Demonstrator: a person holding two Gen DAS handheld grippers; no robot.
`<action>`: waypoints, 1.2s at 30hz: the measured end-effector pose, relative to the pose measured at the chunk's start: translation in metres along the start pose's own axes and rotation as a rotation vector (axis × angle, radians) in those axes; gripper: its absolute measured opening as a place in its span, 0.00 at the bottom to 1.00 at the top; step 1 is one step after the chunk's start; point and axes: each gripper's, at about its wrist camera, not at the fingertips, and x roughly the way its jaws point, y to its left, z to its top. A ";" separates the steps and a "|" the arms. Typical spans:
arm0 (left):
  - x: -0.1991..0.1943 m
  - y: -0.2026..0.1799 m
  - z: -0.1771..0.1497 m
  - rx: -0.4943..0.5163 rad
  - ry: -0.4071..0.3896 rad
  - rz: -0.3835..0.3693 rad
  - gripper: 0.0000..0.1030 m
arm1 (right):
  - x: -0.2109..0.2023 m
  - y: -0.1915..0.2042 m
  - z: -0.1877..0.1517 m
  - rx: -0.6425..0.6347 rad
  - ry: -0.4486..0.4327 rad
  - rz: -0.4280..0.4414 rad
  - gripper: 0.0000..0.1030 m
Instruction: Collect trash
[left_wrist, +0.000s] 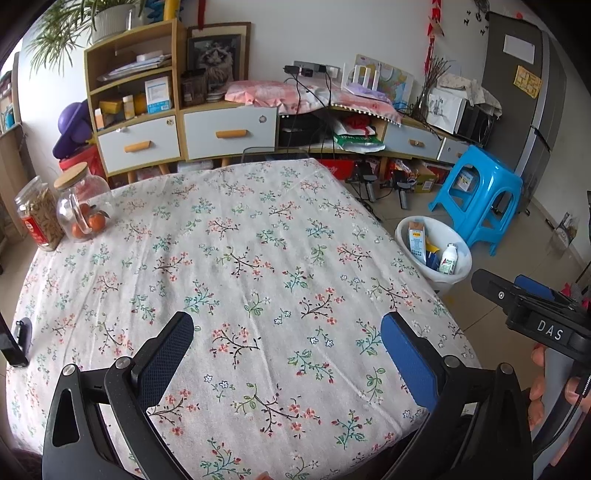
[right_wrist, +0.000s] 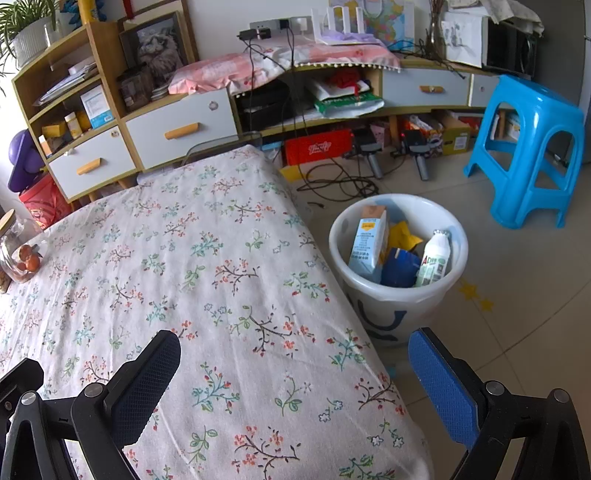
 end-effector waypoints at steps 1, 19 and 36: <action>0.000 0.000 0.000 0.000 -0.002 0.000 0.99 | 0.000 0.000 0.000 0.000 0.000 0.000 0.99; 0.001 0.002 -0.001 -0.013 0.008 0.005 0.99 | 0.000 0.000 0.000 0.000 0.001 0.001 0.99; 0.002 0.002 0.000 -0.032 0.024 0.004 0.99 | 0.003 0.000 -0.006 0.017 0.010 0.012 0.99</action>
